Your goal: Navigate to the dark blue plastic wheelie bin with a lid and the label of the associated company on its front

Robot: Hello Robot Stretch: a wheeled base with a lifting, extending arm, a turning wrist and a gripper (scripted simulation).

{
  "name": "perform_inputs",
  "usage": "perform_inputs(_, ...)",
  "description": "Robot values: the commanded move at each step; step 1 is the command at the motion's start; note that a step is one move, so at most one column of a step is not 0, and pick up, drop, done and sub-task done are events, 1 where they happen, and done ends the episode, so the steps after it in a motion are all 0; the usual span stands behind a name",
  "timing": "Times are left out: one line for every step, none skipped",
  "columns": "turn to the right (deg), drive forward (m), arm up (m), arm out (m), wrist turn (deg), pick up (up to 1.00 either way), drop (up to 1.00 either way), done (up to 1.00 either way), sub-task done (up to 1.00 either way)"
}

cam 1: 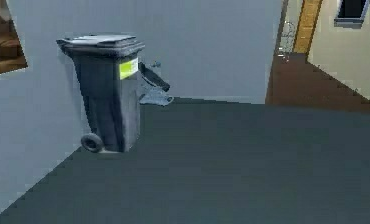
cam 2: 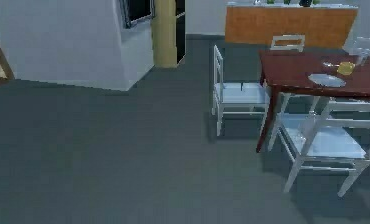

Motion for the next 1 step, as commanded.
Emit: perform_inputs(0.0, 1.00, 0.00, 0.00, 0.0, 0.00, 0.00, 0.00, 0.00)
